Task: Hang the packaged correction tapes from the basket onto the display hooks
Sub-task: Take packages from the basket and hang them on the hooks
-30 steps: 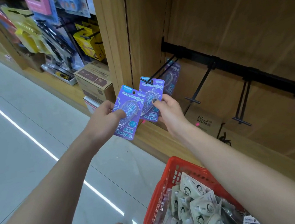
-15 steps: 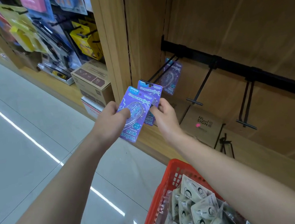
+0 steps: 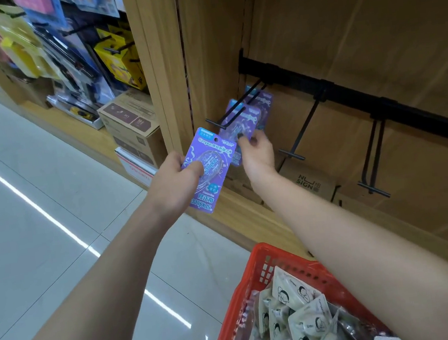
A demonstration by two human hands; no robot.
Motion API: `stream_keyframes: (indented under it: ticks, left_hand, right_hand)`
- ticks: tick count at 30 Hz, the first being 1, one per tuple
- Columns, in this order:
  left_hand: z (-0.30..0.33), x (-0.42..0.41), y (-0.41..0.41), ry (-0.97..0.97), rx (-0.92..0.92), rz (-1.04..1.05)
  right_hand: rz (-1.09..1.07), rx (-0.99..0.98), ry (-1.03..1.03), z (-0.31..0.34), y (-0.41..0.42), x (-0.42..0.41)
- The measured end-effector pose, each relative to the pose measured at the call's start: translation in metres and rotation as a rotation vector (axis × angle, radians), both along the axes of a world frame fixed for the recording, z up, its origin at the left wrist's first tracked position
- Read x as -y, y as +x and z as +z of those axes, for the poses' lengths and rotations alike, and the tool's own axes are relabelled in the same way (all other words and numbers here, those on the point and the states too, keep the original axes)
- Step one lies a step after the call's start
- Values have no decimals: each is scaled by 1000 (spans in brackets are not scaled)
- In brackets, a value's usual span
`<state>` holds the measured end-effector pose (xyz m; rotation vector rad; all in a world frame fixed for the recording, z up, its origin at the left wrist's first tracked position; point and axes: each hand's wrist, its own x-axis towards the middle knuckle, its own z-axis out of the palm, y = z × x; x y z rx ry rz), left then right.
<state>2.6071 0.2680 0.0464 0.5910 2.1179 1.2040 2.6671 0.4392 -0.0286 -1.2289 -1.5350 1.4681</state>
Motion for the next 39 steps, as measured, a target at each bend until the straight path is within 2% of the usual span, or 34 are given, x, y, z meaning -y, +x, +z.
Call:
stream_keyframes:
  ticks: [8,16,18,21,23,25,28,32,39]
  left_hand:
    - [-3,-14,4,35,49,-10]
    - [-2,-19,10,29,50,-29]
    - [-2,-18,8,39,45,-17]
    - [-2,-15,4,76,12,22]
    - [0,-14,1,113,0,39]
    - [2,-13,0,139,0,37]
    - [0,-13,-1,118,-23,16]
    - [-3,-13,-17,147,-174,131]
    - [-10,-47,-35,249,-333,208]
  right_hand:
    - [-95,93,21,-6,-2,-53]
    - [-17,187,-147,5,23,-25]
    - [50,56,-252,13,33,-6]
    - [272,-264,-419,28,47,20]
    - [412,-340,-449,36,51,33]
    - [468,-323,-394,39,50,40]
    - [411,-266,-310,37,47,44]
    - [327,-144,-185,27,47,41]
    - [326,21,55,13,44,36]
